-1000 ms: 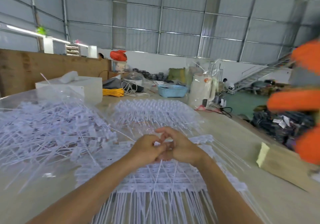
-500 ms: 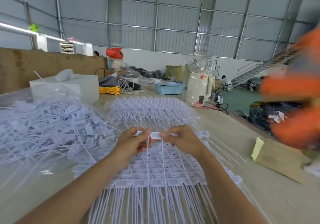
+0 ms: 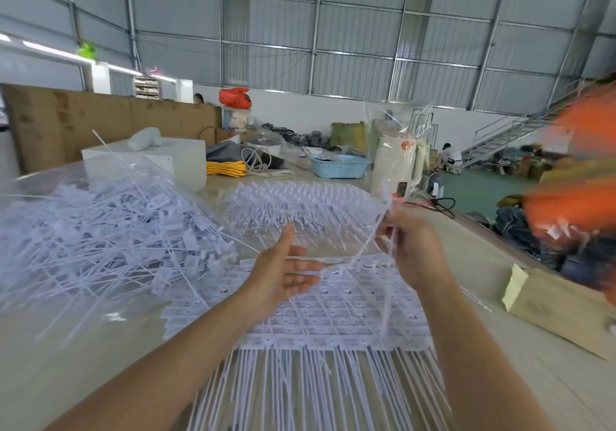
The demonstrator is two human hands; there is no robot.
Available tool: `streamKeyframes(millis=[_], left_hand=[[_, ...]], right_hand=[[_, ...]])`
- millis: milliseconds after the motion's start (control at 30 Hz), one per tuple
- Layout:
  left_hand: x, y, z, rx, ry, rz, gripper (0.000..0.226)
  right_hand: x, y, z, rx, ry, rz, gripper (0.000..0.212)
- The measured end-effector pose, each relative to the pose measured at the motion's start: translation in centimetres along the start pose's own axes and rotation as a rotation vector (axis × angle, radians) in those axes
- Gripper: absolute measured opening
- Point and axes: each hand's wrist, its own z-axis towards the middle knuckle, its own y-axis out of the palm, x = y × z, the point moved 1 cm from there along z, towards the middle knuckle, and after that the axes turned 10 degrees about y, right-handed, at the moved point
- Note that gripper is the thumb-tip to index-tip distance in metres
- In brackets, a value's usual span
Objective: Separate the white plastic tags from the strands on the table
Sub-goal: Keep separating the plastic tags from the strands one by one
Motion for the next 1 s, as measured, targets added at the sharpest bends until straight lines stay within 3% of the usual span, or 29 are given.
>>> streamKeyframes(millis=[67,133,200,267,333,367,433,500,800,1000], left_hand=[[-0.1,0.0,0.0,-0.004,-0.006,0.023,0.058],[0.0,0.2,0.0,-0.007,-0.009,0.052,0.062],[0.2,0.2,0.0,-0.035,-0.017,0.044,0.073],[0.5,0.2,0.0,-0.084,-0.034,0.011,0.082],[0.5,0.1,-0.2,-0.096,-0.014,0.047,0.072],[0.3,0.0,-0.3,-0.086,0.025,0.108,0.059],[0.0,-0.1,-0.4,-0.065,0.12,0.211,0.033],[-0.2,0.0,-0.3,-0.048,0.185,0.227,0.022],[0.1,0.5,-0.1,-0.026,0.175,0.319,0.03],[1.0,1.1,-0.7,-0.196,0.1,0.325,0.029]], right_hand=[[-0.2,-0.7,0.1,-0.182,0.077,0.402,0.003],[0.2,-0.3,-0.2,-0.373,0.118,0.512,0.017],[1.2,1.0,-0.5,-0.438,0.094,0.185,0.021],[2.4,2.4,-0.4,-0.361,-0.078,-0.465,0.03],[3.5,3.7,-0.2,-0.295,-0.242,-0.936,0.037],[3.9,4.0,-0.2,-0.288,-0.268,-1.013,0.037],[4.2,4.0,-0.2,-0.312,-0.253,-1.01,0.036],[4.1,4.0,-0.3,-0.352,-0.232,-1.003,0.033],[4.0,4.5,-1.1,-0.483,-0.169,-0.893,0.027],[3.3,2.9,-0.9,-0.597,-0.066,-0.84,0.033]])
